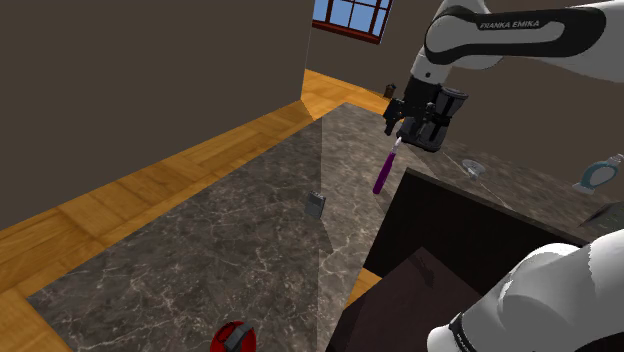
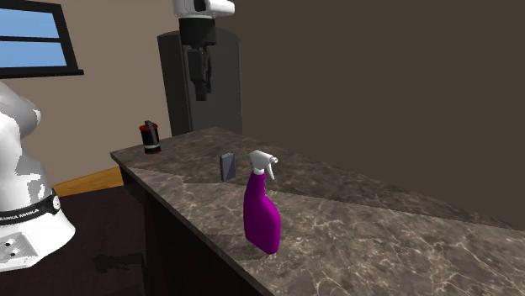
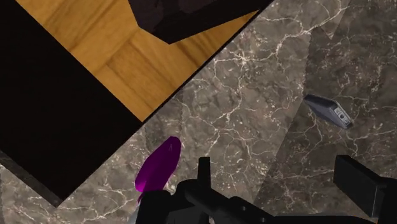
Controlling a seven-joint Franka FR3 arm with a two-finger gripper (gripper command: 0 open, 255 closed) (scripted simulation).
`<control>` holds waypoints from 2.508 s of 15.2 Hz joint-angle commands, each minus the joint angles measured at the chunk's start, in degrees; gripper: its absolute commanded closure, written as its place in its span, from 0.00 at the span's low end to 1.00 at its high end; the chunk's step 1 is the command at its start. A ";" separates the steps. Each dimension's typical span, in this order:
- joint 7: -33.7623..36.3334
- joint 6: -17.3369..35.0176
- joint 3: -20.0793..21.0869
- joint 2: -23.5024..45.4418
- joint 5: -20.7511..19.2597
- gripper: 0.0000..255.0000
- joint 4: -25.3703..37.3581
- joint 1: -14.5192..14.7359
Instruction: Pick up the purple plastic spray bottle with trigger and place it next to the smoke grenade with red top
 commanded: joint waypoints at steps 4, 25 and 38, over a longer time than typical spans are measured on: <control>-1.22 -0.03 -3.60 11.39 3.51 0.00 7.65 -1.67; -2.43 -10.80 -8.02 57.95 21.03 0.00 47.52 -18.03; -3.08 -5.58 -7.86 57.39 21.34 0.00 41.58 -16.83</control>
